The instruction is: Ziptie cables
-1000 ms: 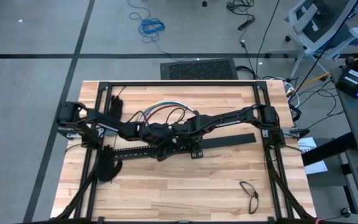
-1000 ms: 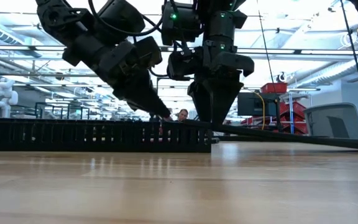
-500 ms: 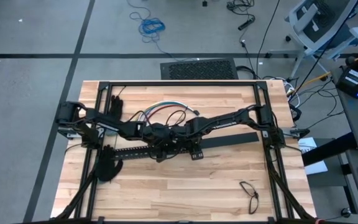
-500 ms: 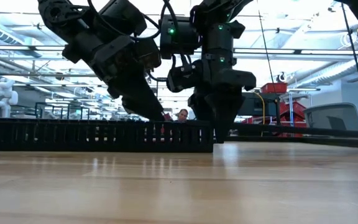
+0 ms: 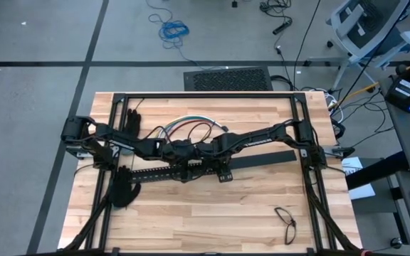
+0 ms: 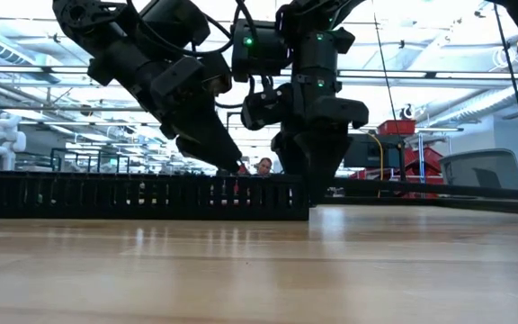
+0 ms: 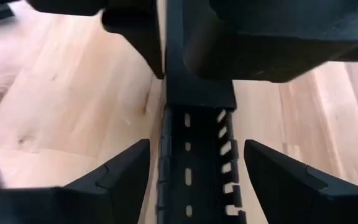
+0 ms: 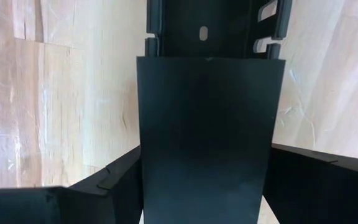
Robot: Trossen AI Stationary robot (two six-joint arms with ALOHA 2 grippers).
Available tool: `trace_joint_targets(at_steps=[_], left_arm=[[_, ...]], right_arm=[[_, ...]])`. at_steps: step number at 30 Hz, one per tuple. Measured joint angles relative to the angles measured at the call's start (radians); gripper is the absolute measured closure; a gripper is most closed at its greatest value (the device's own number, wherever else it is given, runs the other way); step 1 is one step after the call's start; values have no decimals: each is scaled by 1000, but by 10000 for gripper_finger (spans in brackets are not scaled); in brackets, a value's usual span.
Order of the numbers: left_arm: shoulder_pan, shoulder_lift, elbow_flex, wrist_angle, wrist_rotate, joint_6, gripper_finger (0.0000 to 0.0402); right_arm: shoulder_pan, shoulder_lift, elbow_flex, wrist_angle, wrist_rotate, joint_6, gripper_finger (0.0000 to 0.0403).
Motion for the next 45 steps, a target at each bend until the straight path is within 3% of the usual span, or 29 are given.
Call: trace_joint_targets(at_steps=[18, 24, 45], left_arm=[[-1, 22, 0, 29, 45, -3, 146], [-33, 43, 0, 46, -40, -12, 146], [-85, 56, 5, 40, -74, -33, 146]], right_arm=[[2, -1, 0, -4, 2, 0, 147], [2, 0, 1, -1, 3, 0, 147], [-2, 0, 3, 7, 66, 4, 145]])
